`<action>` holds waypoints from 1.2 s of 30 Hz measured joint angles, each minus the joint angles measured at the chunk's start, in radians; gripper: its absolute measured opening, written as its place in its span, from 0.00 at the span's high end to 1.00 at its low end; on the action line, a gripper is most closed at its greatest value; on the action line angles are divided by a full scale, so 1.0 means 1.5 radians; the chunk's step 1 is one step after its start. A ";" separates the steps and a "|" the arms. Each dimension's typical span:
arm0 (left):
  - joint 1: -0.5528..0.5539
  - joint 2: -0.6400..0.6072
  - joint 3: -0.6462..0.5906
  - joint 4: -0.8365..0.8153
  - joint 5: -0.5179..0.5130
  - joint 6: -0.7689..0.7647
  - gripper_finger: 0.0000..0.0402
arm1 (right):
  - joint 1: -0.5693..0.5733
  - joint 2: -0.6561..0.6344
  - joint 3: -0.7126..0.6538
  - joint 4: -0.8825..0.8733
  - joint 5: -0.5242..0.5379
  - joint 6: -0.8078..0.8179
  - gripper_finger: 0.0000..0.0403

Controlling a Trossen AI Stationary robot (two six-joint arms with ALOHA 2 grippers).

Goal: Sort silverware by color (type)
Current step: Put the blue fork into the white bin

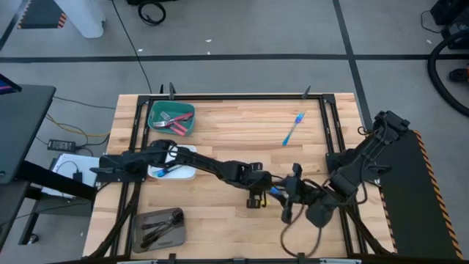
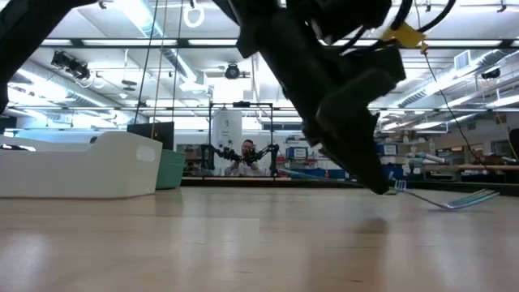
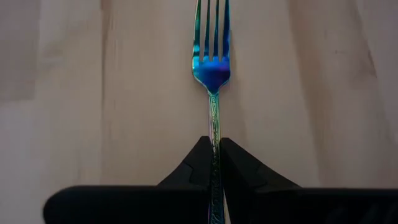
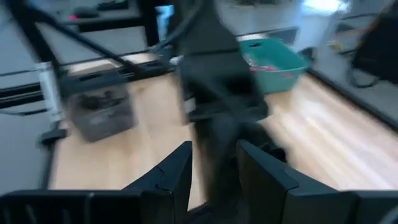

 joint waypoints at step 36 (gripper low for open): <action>-0.065 -0.470 -0.010 -0.738 -0.163 -0.297 0.93 | 0.143 -0.007 0.000 0.171 0.100 -0.171 0.67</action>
